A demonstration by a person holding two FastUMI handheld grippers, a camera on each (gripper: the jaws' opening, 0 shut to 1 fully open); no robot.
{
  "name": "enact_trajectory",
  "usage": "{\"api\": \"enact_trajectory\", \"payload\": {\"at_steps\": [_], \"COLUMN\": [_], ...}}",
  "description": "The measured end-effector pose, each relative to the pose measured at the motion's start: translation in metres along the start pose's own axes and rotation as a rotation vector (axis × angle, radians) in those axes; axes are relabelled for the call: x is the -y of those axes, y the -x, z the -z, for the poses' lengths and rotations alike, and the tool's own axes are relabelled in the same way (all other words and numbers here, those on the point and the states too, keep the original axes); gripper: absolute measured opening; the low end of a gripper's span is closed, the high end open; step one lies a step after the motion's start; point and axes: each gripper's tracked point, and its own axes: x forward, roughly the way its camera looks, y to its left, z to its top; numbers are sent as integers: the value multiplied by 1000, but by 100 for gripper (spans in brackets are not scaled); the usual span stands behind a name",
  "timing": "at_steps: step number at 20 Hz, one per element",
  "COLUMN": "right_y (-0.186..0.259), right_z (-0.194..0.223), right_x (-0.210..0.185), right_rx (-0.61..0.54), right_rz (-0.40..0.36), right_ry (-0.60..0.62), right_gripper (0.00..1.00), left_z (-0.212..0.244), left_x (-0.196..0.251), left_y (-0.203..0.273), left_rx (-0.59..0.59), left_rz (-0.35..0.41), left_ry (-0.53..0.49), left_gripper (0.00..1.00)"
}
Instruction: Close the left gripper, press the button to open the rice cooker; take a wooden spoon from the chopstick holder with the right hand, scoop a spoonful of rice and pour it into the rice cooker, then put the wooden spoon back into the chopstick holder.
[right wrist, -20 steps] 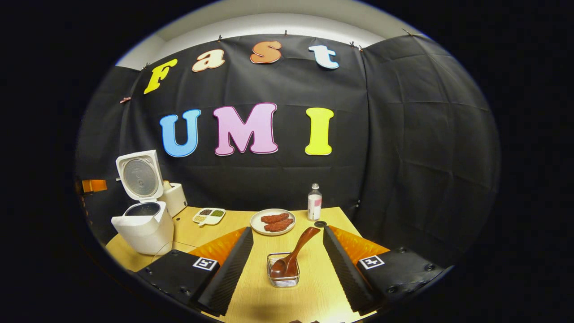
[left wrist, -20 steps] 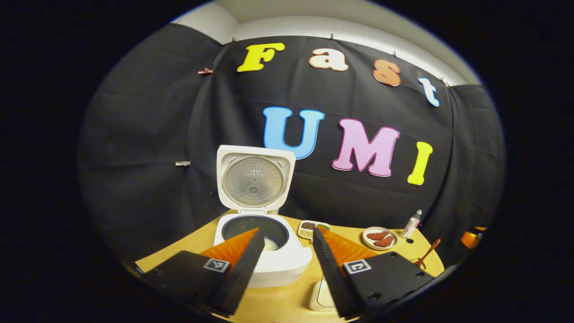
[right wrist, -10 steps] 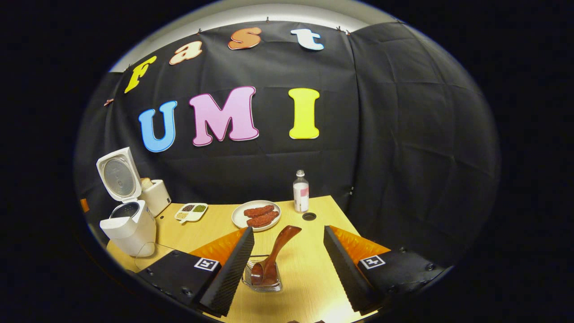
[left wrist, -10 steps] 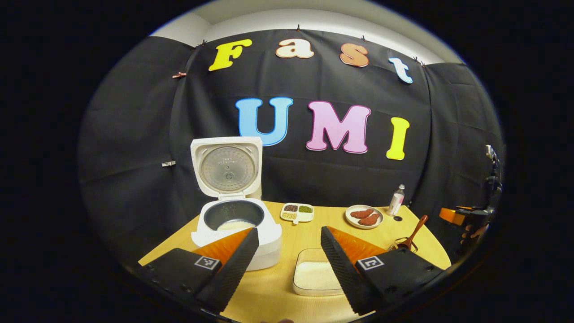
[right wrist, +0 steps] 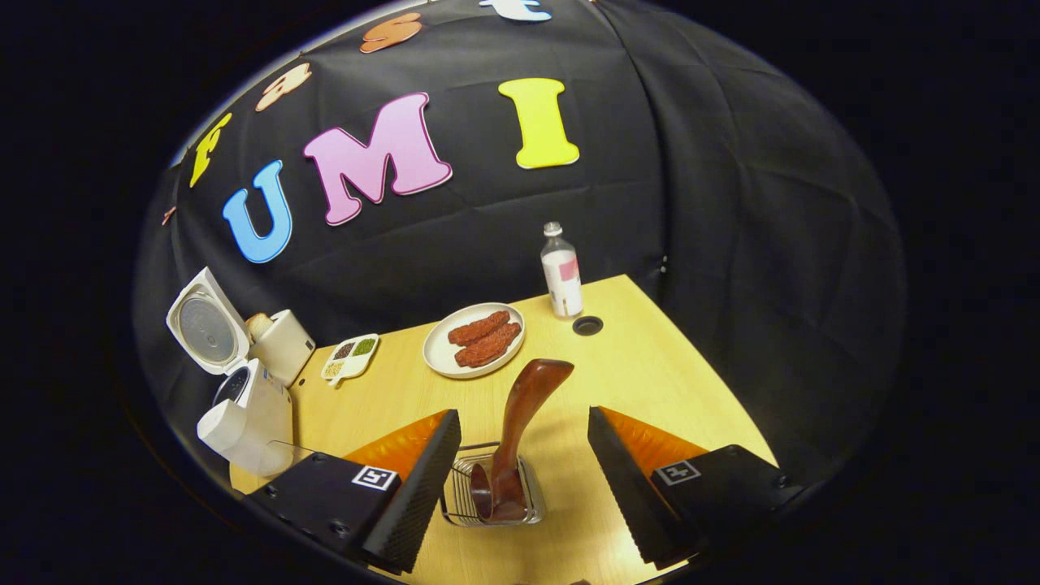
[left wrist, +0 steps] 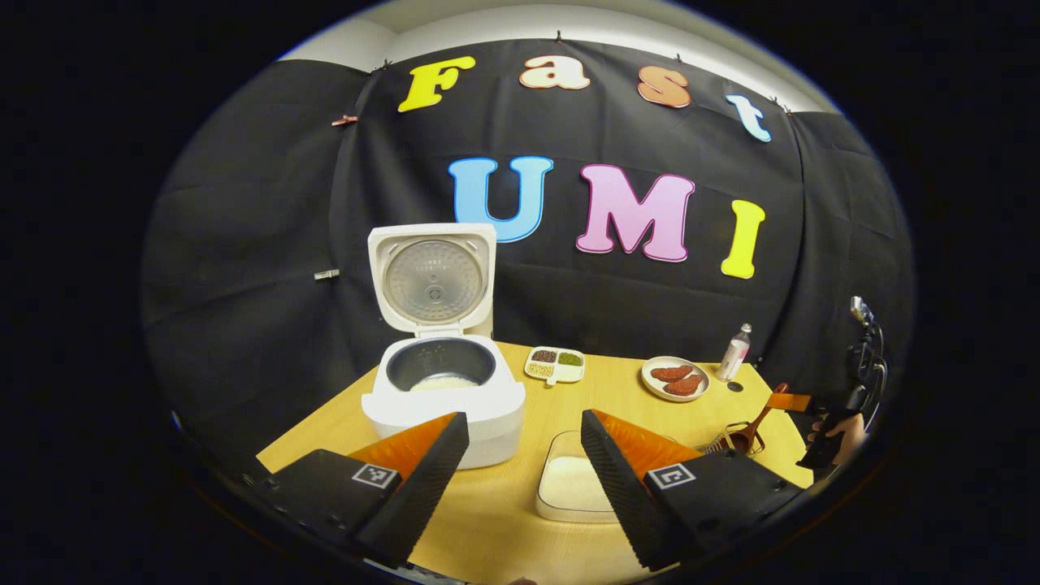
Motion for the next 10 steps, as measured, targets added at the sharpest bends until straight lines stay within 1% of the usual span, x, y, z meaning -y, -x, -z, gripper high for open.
{"api": "enact_trajectory", "payload": {"at_steps": [2,4,5,7,8,9,10], "right_y": [-20,-39,-44,-54,-55,-58,-59], "right_z": [6,11,15,21,22,19,19], "right_x": [6,6,5,4,2,0,-4], "right_rx": [-26,-48,-62,-85,-90,-86,-83], "right_rz": [-1,-17,-26,-28,-30,-31,-37], "right_ry": [-18,-60,-79,-101,-108,-110,-113], "right_gripper": [99,99,96,96,90,62,59], "left_z": [10,26,33,44,49,54,59], "left_x": [-2,-2,-4,-6,-8,-8,-8], "left_y": [8,15,19,26,29,32,33], "left_rx": [-17,-48,-62,-81,-87,-95,-106], "left_rz": [-16,-25,-32,-45,-51,-53,-52], "left_ry": [4,3,2,5,11,20,31], "left_gripper": [96,96,96,96,96,96,96]}}
